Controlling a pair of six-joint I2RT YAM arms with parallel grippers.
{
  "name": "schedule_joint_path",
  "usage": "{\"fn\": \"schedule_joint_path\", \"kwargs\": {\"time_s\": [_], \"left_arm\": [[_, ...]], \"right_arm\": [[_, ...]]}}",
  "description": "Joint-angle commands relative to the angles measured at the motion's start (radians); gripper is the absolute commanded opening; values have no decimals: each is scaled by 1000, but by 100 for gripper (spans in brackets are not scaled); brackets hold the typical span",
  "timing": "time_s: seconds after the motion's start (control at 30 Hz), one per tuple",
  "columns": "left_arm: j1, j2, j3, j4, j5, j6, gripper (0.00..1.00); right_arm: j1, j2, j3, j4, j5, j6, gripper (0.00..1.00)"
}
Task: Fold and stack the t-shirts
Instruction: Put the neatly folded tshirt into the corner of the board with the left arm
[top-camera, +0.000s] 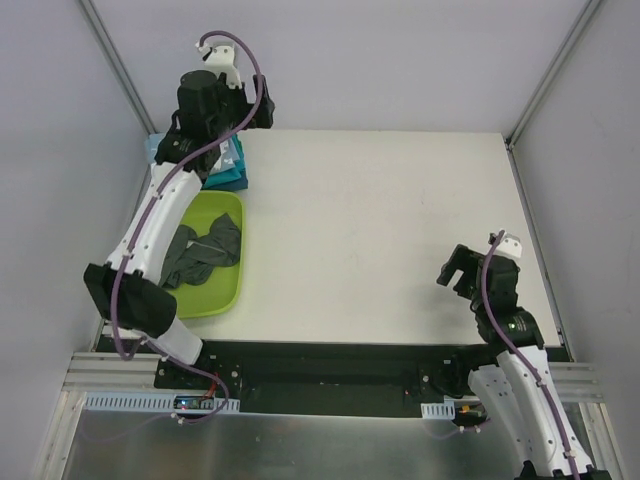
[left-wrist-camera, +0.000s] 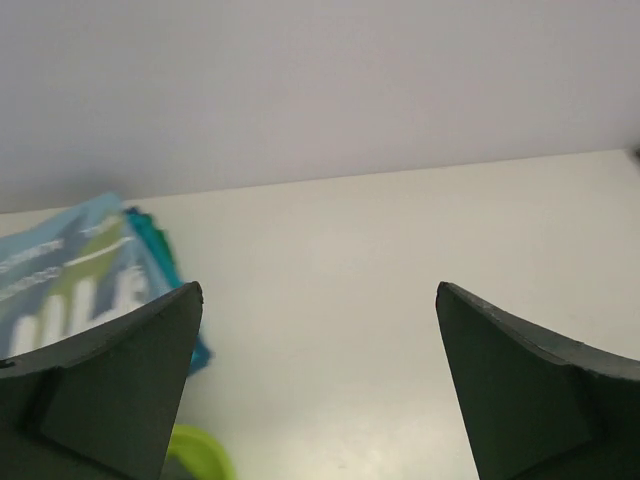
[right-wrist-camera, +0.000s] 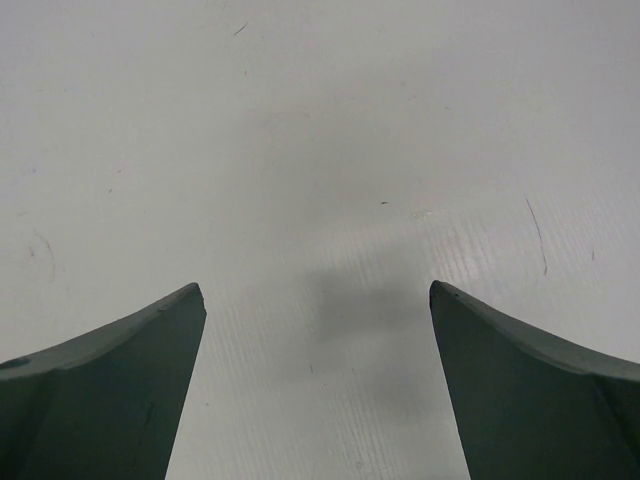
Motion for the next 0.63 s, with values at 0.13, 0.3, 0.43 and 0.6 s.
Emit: {"fn": "schedule_joint_path", "kwargs": {"time_s": [0.13,0.3,0.43,0.6], "left_arm": [[-336,-250,-383,109,65,-195,99],[-504,-454,-809,328,9,-296,99],[-553,-589,-1034,328,-8,-384,99],[-556,-788,-1192,290,-60,-448,99]], "right_arm": [[-7,-97,-41,33,-67,15,96],[-5,-140,-53,33,-58,27,96],[-5,-149,-58,34,-90,27,96],[-5,-177,-67,45,-83,35,96]]}}
